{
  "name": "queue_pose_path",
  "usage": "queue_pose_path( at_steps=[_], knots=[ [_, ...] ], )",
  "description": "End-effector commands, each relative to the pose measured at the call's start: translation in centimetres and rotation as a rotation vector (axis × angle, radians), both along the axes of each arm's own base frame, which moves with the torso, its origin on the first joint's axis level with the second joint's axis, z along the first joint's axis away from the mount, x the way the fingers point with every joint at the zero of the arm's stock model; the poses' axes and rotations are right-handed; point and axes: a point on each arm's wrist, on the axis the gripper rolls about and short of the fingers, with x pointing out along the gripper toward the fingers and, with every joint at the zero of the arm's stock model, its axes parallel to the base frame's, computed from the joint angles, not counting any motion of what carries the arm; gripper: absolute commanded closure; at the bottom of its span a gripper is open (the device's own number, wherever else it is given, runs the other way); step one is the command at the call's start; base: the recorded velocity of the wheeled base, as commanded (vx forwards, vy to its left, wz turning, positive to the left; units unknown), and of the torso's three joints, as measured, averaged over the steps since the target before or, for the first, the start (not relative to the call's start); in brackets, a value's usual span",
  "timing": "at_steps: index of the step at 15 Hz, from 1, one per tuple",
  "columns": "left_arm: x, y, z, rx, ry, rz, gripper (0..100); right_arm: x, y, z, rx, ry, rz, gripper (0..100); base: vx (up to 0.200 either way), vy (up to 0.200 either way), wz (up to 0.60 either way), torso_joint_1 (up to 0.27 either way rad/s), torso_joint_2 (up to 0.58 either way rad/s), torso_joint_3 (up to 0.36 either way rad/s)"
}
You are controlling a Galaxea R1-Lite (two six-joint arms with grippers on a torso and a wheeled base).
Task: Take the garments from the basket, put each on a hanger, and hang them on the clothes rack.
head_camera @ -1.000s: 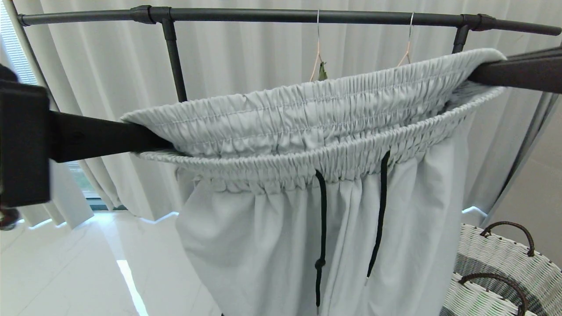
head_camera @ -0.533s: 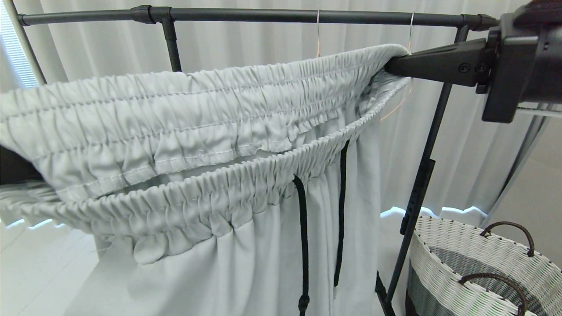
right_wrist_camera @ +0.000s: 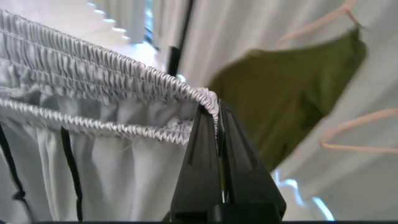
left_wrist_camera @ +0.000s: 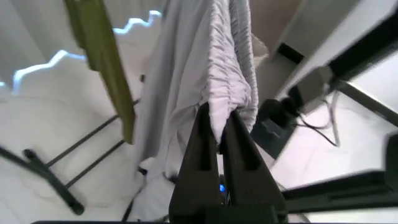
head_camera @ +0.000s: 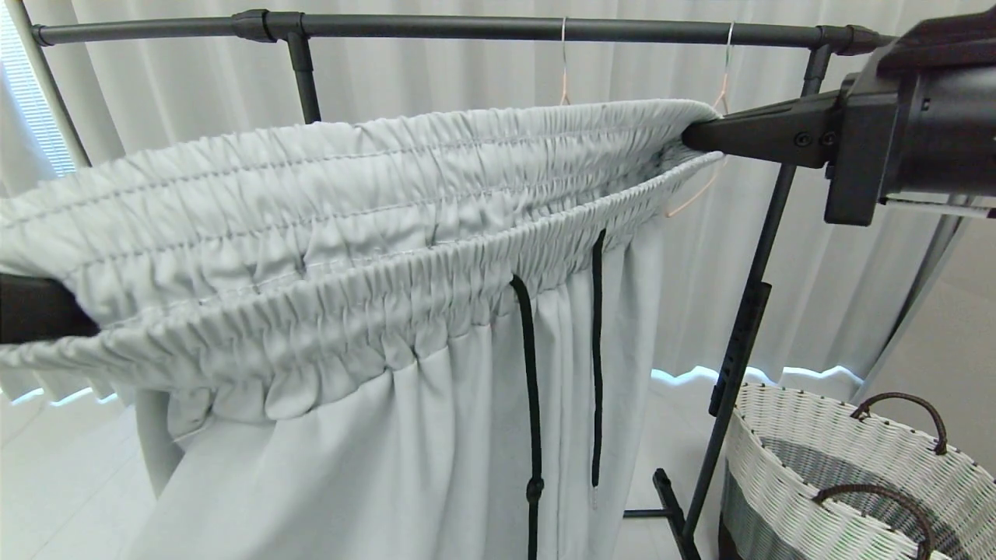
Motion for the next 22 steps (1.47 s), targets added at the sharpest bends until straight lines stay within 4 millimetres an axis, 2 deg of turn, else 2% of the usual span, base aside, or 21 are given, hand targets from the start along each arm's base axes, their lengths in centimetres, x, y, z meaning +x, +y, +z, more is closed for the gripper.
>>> queue_pose_path(
  at_steps=[1,4,5,7,10,12,19,20,22],
  knots=[
    [1.8,-1.7,0.5,0.05,-0.026,0.1,100,0.0,-1.1,0.6,-0.006,-0.003,-0.074,100,0.0,0.0,0.0,0.0,0.0,0.0],
    [5.1,-4.4,1.2,0.151,-0.102,0.264,100,-0.7,-2.3,1.9,-0.017,0.009,-0.102,100,0.0,0.0,0.0,0.0,0.0,0.0],
    [7.0,-5.6,1.5,0.208,-0.143,0.324,100,-1.4,-3.0,2.4,-0.035,0.025,-0.105,100,0.0,0.0,0.0,0.0,0.0,0.0],
    [8.4,-6.8,1.8,0.224,-0.178,0.333,100,-2.3,-4.0,2.7,-0.047,0.033,-0.119,100,0.0,0.0,0.0,0.0,0.0,0.0],
    [9.0,-7.4,1.6,0.226,-0.18,0.335,100,-3.8,-5.5,2.7,-0.069,0.047,-0.155,100,0.0,0.0,0.0,0.0,0.0,0.0],
    [9.2,-7.5,0.5,0.277,-0.165,0.36,100,-4.4,-6.1,2.3,-0.091,0.067,-0.155,100,0.0,0.0,0.0,0.0,0.0,0.0],
    [9.0,-7.3,0.8,0.276,-0.181,0.393,100,-3.9,-5.5,1.7,-0.11,0.084,-0.154,100,0.0,0.0,0.0,0.0,0.0,0.0],
    [9.0,-7.3,0.8,0.272,-0.182,0.395,100,-3.8,-5.5,1.6,-0.115,0.088,-0.154,0,0.0,0.0,0.0,0.0,0.0,0.0],
    [9.0,-7.3,0.8,0.272,-0.182,0.395,100,-3.8,-5.5,1.3,-0.124,0.094,-0.153,0,0.0,0.0,0.0,0.0,0.0,0.0]
  ],
)
